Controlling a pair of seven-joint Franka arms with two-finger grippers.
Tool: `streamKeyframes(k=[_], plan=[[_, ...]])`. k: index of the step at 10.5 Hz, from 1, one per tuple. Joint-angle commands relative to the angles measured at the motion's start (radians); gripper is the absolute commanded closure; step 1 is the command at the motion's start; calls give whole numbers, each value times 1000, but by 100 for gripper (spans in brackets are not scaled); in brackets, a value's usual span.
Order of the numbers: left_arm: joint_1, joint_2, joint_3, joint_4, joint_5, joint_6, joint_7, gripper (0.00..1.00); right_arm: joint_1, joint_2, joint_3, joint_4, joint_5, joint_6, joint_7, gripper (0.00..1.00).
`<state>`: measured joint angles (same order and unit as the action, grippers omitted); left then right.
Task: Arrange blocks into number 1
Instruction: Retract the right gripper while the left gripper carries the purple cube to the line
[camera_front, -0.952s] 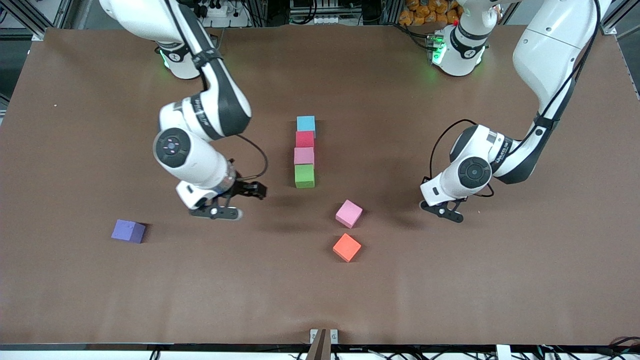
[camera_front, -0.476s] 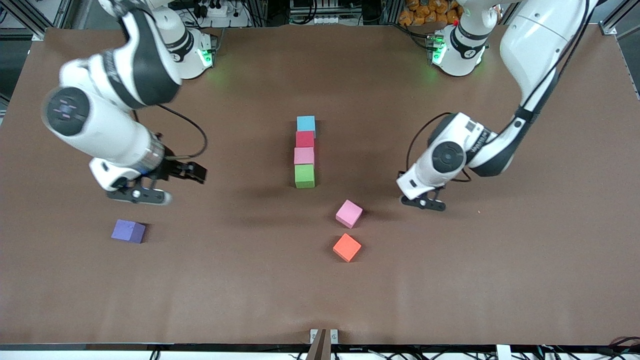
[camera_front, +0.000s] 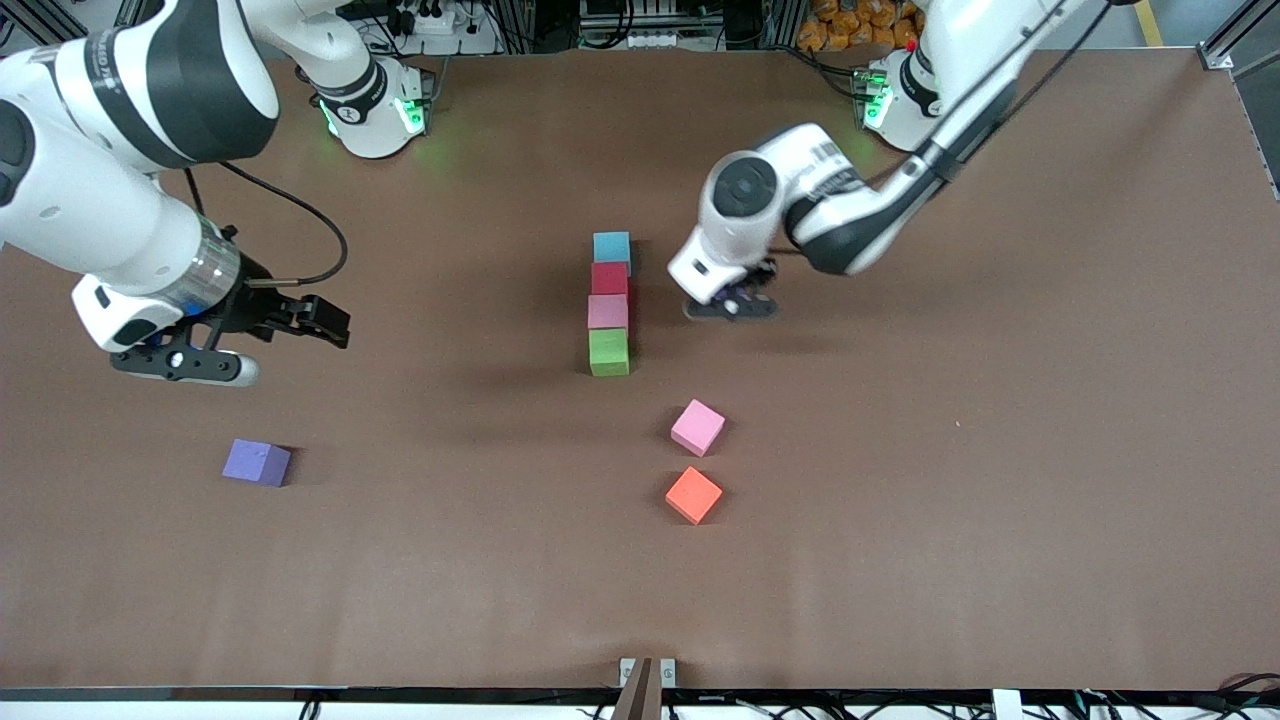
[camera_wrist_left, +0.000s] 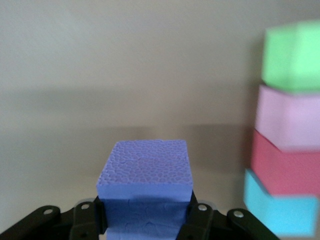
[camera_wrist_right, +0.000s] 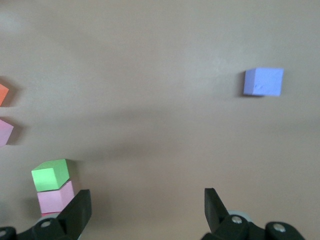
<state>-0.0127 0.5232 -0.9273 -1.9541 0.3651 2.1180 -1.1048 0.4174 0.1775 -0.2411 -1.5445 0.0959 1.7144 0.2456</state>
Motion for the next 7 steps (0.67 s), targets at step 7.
streamKeyframes(k=[7], plan=[[-384, 164, 10, 32, 0, 73, -168, 100, -274, -6, 158, 103, -61, -117, -223, 0]])
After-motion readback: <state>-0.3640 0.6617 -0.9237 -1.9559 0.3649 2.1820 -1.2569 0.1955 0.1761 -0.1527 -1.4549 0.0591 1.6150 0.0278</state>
